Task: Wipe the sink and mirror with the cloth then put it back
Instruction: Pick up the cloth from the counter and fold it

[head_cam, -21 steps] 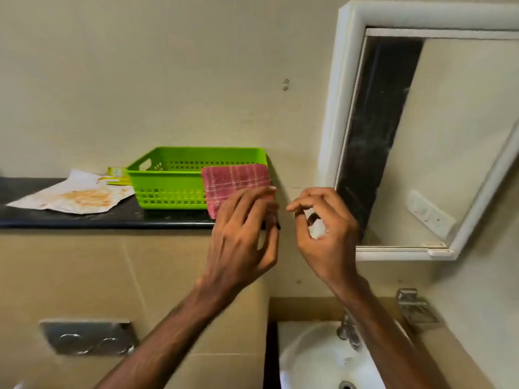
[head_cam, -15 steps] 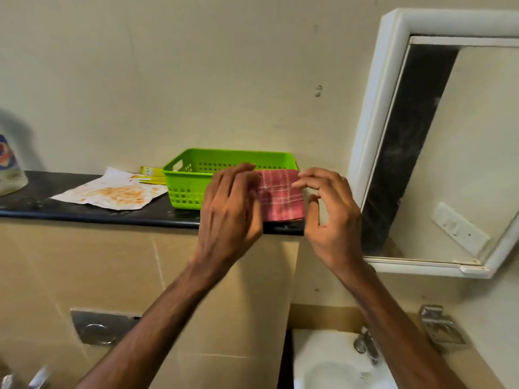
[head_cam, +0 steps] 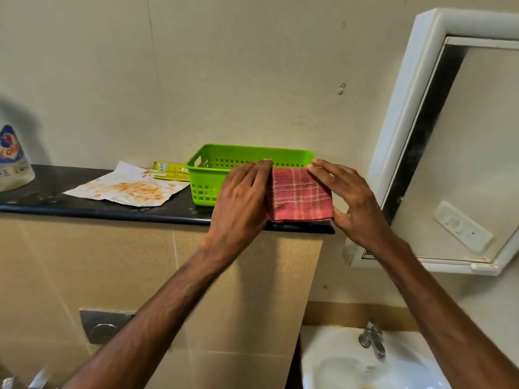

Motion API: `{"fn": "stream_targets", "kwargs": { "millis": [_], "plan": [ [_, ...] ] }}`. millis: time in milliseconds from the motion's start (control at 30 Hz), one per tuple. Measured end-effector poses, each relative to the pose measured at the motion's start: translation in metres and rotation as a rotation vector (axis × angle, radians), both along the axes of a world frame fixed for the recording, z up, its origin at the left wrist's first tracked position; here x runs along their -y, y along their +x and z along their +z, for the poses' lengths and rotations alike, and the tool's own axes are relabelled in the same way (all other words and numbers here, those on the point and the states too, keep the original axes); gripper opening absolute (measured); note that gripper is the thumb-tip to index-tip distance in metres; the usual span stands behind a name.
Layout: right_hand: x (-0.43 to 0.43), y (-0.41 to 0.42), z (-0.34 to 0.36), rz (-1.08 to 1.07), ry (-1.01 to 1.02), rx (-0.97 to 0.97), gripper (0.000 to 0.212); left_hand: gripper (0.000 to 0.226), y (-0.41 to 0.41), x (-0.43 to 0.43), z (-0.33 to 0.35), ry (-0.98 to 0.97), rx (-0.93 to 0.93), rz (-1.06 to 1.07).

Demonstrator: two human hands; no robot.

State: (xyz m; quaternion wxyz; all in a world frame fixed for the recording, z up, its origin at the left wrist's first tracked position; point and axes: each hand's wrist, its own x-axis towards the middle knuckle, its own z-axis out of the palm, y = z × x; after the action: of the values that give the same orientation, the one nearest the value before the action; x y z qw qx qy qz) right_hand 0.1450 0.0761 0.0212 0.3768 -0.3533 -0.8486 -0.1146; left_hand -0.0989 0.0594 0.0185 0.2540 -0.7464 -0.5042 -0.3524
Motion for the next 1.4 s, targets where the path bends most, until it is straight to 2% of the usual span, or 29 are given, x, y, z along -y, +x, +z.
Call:
{"fn": "stream_targets", "kwargs": {
  "millis": [100,167,267,367,500,633,767,1000,1133,1200,1267,1333,1400],
  "plan": [
    [0.008,-0.011,0.004,0.010,0.038,0.002,0.068,0.070,-0.004,-0.002,0.001,0.011,-0.016,-0.009],
    [0.012,-0.019,0.008,0.040,0.059,-0.045,0.061,0.075,-0.007,-0.003,0.001,-0.006,-0.028,-0.026],
    [0.012,-0.028,0.018,0.139,0.025,-0.221,0.038,0.088,-0.011,0.001,0.003,-0.039,-0.043,-0.047],
    [0.014,-0.036,0.036,0.164,-0.030,-0.352,0.028,0.093,-0.010,0.002,0.004,-0.054,0.004,-0.038],
    [0.013,-0.049,0.064,0.039,0.081,-0.428,0.033,0.096,-0.005,0.004,0.010,-0.068,0.098,-0.038],
    [0.011,-0.058,0.086,-0.004,0.194,-0.539,0.029,0.090,0.001,0.006,0.011,-0.055,0.151,-0.020],
    [0.012,-0.060,0.103,-0.027,0.237,-0.631,0.028,0.081,0.005,0.004,0.009,-0.054,0.170,-0.031],
    [0.017,-0.058,0.110,-0.015,0.271,-0.659,0.030,0.071,0.007,-0.002,0.006,0.008,0.186,-0.030],
    [0.029,-0.052,0.119,-0.026,0.392,-0.737,0.030,0.070,0.008,-0.003,0.002,0.011,0.207,-0.035],
    [0.040,-0.046,0.123,-0.065,0.509,-0.744,0.024,0.071,0.007,-0.003,-0.001,-0.006,0.244,-0.093],
    [0.055,-0.036,0.125,-0.134,0.581,-0.709,0.022,0.075,0.012,0.003,0.000,-0.047,0.363,-0.227],
    [0.070,-0.023,0.120,-0.197,0.538,-0.627,0.021,0.080,0.021,0.015,0.003,-0.082,0.484,-0.407],
    [0.084,-0.009,0.105,-0.256,0.379,-0.542,0.014,0.081,0.035,0.030,0.007,-0.156,0.554,-0.627]
  ]
}}
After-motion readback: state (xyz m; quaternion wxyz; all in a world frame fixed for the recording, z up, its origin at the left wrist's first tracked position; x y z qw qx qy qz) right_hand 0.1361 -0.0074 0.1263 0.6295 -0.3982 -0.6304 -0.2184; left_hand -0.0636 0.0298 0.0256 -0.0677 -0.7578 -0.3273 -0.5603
